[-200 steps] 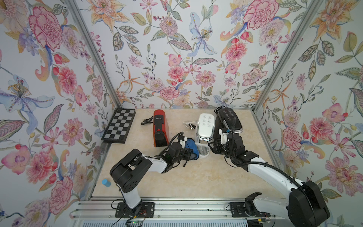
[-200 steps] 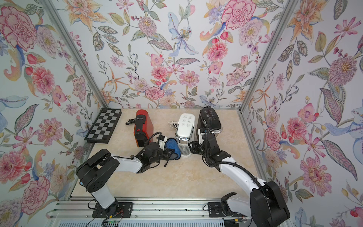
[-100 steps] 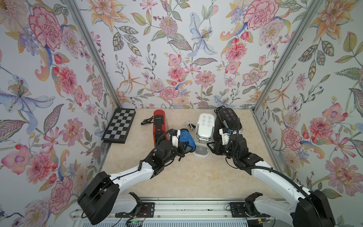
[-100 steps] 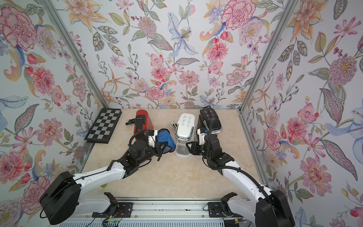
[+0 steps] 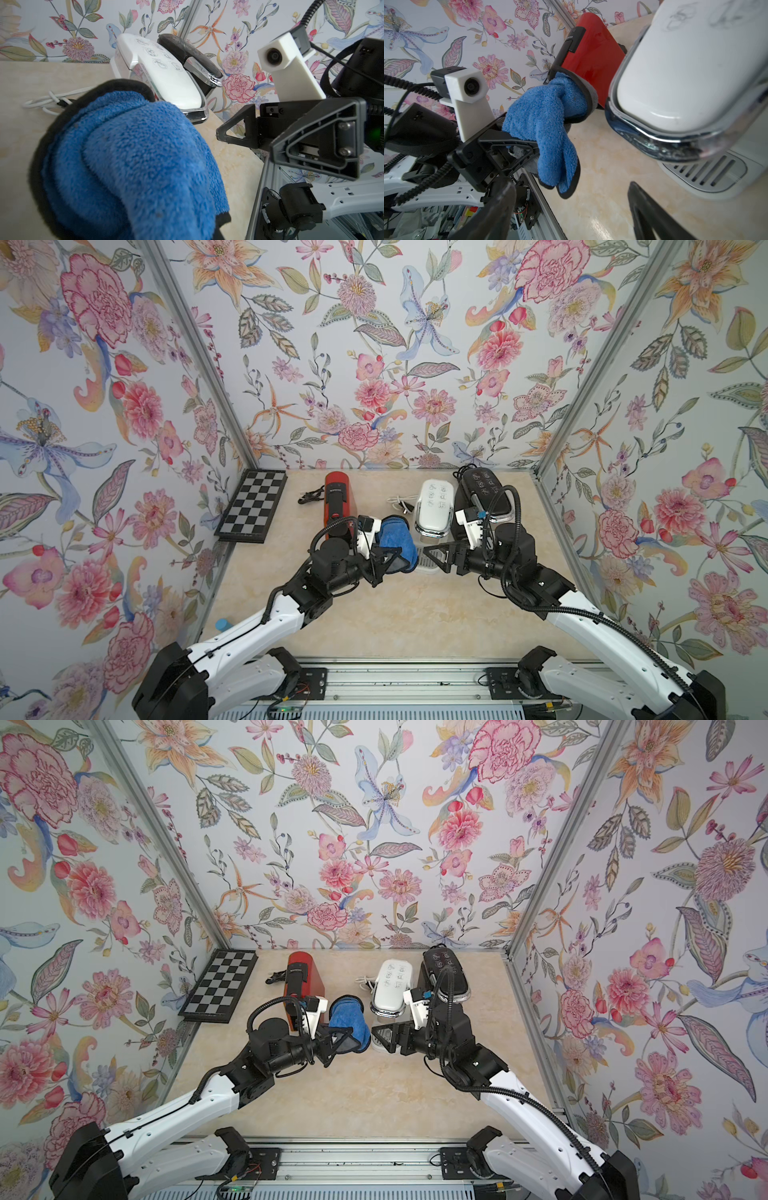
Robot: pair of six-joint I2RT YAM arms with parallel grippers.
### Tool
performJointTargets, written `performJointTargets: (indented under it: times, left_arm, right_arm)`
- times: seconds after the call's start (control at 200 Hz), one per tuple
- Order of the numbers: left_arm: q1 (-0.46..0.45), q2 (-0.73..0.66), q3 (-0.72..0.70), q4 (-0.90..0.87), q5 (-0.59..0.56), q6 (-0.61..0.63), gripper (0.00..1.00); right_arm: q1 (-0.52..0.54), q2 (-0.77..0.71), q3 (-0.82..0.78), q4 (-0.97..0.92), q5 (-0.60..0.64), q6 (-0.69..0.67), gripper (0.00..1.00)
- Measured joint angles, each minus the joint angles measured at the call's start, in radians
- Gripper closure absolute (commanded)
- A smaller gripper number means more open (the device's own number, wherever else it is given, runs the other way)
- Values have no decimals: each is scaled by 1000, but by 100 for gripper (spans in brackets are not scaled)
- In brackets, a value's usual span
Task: Wipe the surface of a coffee machine
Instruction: Adjust the cleaning item.
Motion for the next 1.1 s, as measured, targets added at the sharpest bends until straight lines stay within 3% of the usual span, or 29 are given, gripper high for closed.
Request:
performJointTargets:
  times: [0.305, 0.365, 0.575, 0.66, 0.715, 0.77, 0.831, 0.961, 1.036, 1.101]
  left_arm:
    - [0, 80, 36, 129, 186, 10, 100]
    - [0, 84, 37, 134, 200, 10, 100]
    - [11, 88, 37, 154, 208, 14, 100]
    - [9, 91, 39, 163, 209, 14, 100]
    - [10, 92, 38, 164, 209, 13, 100]
    - [10, 93, 38, 165, 212, 13, 99]
    - [12, 93, 38, 166, 217, 13, 87]
    - [13, 93, 39, 167, 203, 30, 44]
    - [19, 90, 39, 162, 191, 36, 24]
    - [29, 84, 39, 144, 162, 54, 21]
  right_arm:
    - [76, 113, 88, 13, 25, -10, 12]
    - [91, 136, 96, 18, 24, -6, 16]
    - [127, 164, 135, 53, 53, 5, 55]
    - [126, 164, 136, 62, 74, 7, 83]
    - [125, 159, 137, 66, 80, 4, 87]
    - [121, 153, 137, 65, 80, 2, 97]
    - [117, 149, 137, 64, 77, -1, 100]
    - [93, 149, 137, 63, 83, 18, 100]
    - [46, 149, 143, 36, 96, 23, 100]
    - [-10, 149, 159, -3, 110, 22, 100]
